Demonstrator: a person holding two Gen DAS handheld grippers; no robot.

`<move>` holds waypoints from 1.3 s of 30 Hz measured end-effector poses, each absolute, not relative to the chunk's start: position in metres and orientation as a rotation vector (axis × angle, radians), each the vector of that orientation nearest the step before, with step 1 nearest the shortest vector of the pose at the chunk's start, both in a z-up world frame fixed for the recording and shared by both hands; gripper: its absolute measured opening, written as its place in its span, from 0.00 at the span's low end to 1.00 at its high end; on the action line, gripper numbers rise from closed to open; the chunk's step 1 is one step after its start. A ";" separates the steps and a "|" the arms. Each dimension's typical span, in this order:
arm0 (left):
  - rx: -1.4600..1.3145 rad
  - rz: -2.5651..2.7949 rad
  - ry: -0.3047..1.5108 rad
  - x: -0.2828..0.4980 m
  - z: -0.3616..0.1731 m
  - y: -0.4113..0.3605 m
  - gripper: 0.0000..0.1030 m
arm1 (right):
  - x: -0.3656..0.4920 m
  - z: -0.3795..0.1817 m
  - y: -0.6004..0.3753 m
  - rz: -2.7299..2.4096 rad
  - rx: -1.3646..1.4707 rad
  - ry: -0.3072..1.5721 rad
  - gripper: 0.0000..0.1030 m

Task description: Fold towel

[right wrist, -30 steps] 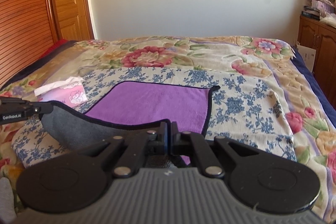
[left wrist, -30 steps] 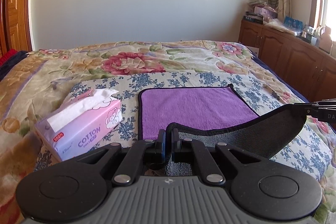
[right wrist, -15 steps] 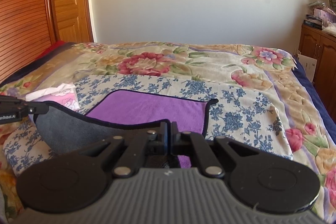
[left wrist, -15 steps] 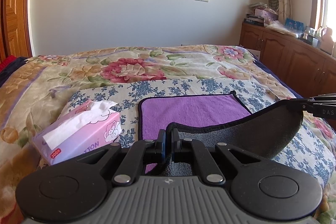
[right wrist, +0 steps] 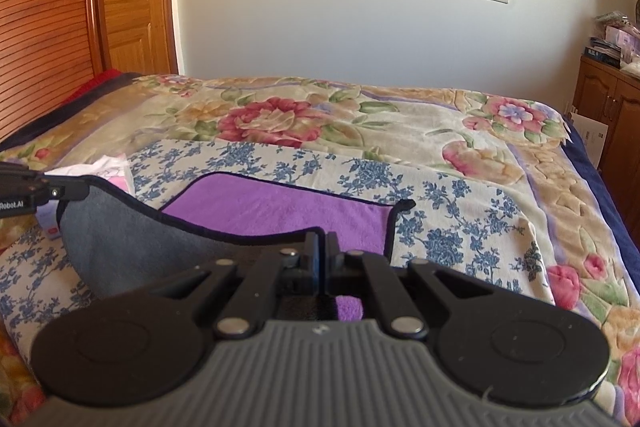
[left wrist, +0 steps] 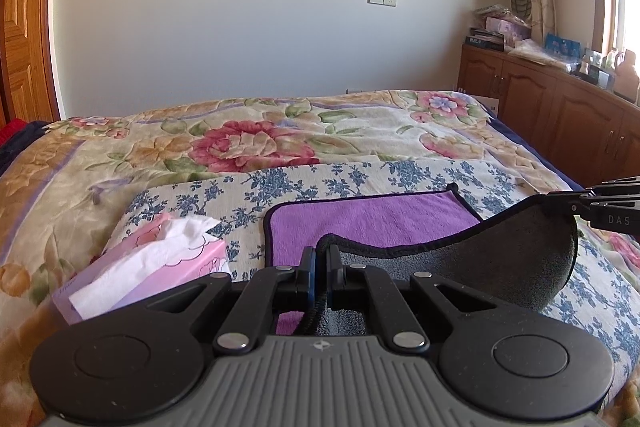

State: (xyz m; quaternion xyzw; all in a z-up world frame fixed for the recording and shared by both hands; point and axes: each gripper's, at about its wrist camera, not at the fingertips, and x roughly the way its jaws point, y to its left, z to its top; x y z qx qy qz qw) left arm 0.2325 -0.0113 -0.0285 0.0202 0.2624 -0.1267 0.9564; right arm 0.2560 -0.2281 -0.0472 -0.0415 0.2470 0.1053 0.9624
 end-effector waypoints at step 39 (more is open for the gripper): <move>0.083 -0.231 0.496 0.275 -0.016 -0.015 0.06 | 0.289 -0.034 -0.233 0.213 -0.111 0.442 0.03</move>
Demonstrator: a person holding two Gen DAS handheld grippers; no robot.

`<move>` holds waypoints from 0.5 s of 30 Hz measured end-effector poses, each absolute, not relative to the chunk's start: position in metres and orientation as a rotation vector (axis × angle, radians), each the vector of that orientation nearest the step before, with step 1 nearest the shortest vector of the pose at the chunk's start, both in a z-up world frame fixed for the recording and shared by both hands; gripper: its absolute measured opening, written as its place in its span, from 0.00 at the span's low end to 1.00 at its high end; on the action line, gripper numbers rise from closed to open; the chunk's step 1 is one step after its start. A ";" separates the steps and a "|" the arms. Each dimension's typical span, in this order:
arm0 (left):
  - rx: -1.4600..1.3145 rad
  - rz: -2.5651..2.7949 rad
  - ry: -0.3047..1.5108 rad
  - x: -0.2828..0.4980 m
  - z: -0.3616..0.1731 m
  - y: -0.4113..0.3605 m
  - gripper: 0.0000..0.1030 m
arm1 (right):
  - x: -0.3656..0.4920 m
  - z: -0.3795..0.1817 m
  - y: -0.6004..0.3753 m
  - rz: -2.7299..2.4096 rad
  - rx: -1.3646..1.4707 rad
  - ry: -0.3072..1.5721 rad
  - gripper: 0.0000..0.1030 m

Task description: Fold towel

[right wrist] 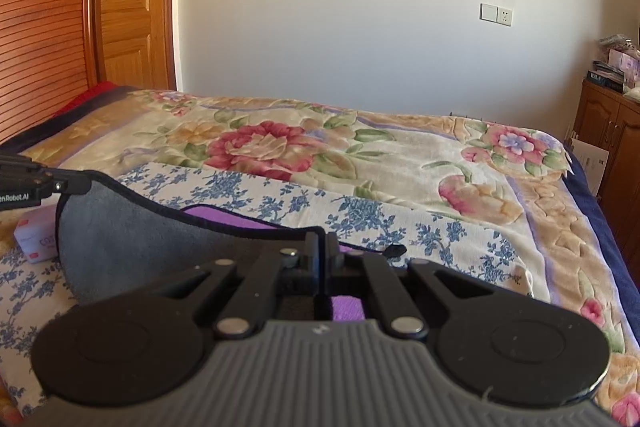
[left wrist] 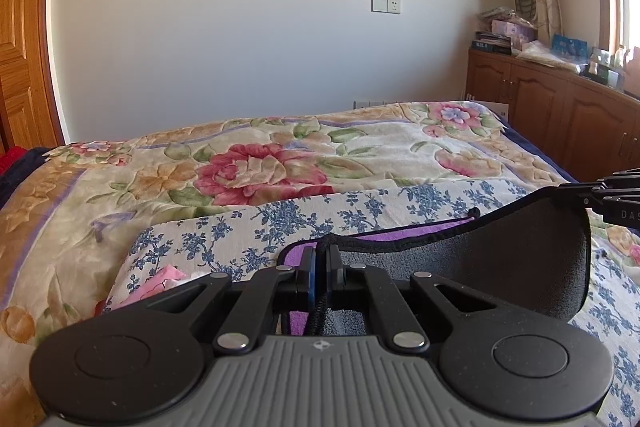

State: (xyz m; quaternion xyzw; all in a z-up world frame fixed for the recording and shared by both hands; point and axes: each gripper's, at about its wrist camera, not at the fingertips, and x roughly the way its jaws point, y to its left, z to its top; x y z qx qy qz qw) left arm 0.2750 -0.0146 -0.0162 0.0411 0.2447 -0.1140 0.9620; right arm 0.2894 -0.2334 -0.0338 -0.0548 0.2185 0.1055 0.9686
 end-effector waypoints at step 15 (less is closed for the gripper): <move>0.082 -0.191 0.455 0.304 -0.018 -0.016 0.06 | 0.316 -0.039 -0.237 0.179 -0.140 0.412 0.03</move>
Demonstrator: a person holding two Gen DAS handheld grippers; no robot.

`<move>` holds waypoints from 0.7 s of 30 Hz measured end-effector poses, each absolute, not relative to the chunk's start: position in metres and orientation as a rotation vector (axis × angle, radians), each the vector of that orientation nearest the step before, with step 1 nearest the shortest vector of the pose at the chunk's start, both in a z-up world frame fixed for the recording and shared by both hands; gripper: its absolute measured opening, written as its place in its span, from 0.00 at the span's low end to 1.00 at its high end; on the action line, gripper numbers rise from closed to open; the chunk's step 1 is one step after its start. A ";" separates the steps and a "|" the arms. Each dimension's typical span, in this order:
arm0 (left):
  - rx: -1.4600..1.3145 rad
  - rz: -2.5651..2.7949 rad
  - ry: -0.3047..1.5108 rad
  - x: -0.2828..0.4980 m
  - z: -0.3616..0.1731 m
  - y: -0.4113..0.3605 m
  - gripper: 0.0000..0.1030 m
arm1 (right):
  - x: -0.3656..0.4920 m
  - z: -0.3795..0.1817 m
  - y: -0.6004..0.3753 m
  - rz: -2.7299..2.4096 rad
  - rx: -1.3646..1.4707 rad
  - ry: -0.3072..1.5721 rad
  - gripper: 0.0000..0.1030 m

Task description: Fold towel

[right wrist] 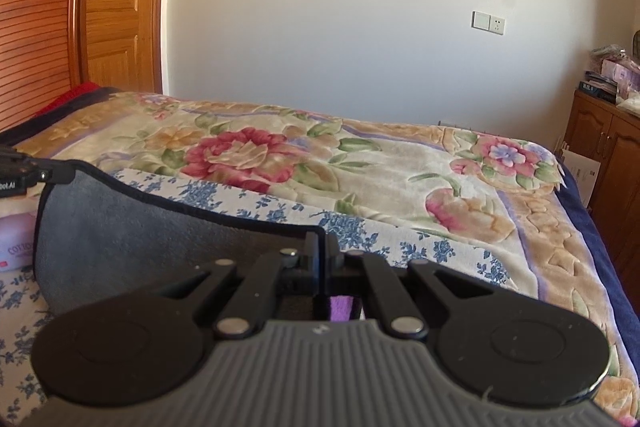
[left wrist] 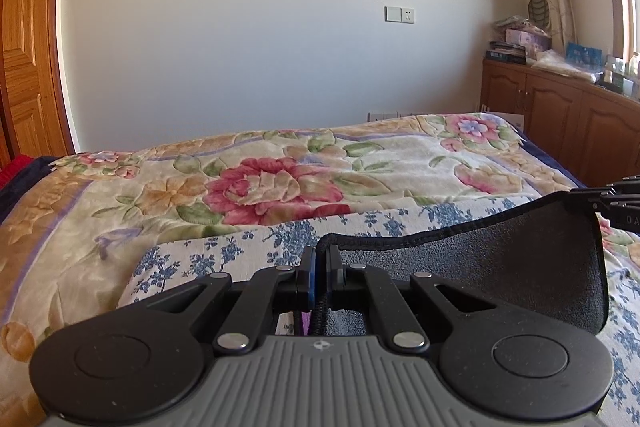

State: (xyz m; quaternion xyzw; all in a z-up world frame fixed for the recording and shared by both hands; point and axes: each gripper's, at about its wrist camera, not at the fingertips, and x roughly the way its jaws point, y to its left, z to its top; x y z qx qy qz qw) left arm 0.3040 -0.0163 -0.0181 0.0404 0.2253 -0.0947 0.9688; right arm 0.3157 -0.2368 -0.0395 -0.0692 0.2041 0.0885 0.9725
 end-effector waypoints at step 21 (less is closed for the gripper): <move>0.122 -0.164 0.445 0.347 -0.024 -0.029 0.06 | 0.353 -0.042 -0.235 0.167 -0.169 0.391 0.03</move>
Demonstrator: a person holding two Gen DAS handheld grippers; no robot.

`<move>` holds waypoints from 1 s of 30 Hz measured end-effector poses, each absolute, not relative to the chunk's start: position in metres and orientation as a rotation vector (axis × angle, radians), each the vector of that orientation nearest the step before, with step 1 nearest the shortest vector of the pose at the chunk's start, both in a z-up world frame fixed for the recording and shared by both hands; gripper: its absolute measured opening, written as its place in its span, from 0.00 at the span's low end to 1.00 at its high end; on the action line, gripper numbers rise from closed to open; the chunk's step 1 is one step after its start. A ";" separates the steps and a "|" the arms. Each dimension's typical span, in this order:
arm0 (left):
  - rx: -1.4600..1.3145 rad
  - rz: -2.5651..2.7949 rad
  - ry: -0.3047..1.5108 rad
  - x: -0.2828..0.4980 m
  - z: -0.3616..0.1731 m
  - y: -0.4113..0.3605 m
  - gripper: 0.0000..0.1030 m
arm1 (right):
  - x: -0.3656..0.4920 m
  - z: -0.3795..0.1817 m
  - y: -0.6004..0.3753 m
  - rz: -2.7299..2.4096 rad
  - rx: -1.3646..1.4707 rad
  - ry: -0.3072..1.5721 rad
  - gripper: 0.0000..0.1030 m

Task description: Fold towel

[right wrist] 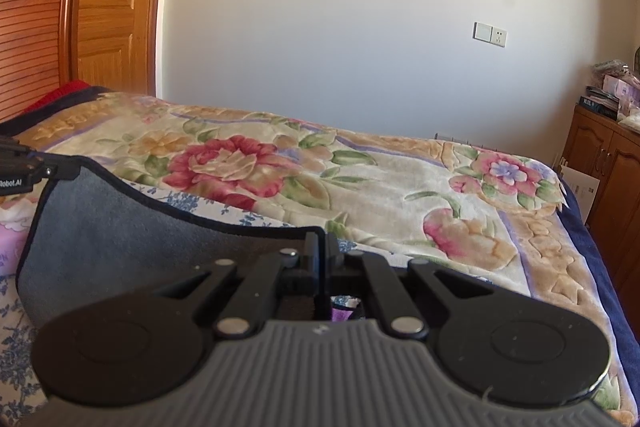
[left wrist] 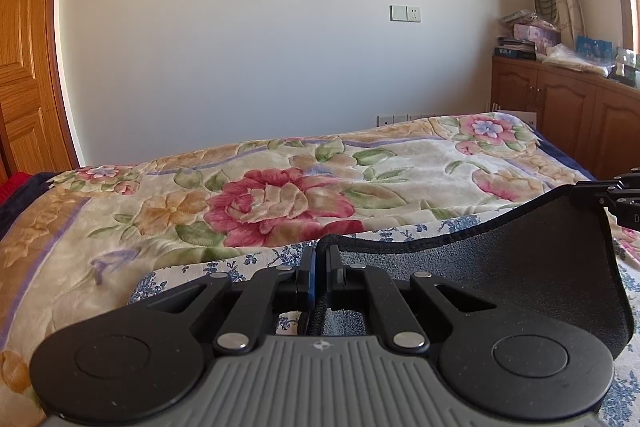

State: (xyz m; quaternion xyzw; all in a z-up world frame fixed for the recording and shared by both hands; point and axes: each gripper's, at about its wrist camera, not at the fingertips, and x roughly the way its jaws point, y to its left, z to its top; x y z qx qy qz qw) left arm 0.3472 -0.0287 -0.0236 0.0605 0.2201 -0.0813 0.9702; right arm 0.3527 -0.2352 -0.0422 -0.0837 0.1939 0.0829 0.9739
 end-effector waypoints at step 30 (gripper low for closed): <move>0.181 -0.133 0.565 0.401 -0.084 -0.039 0.06 | 0.403 -0.106 -0.240 0.146 -0.176 0.550 0.03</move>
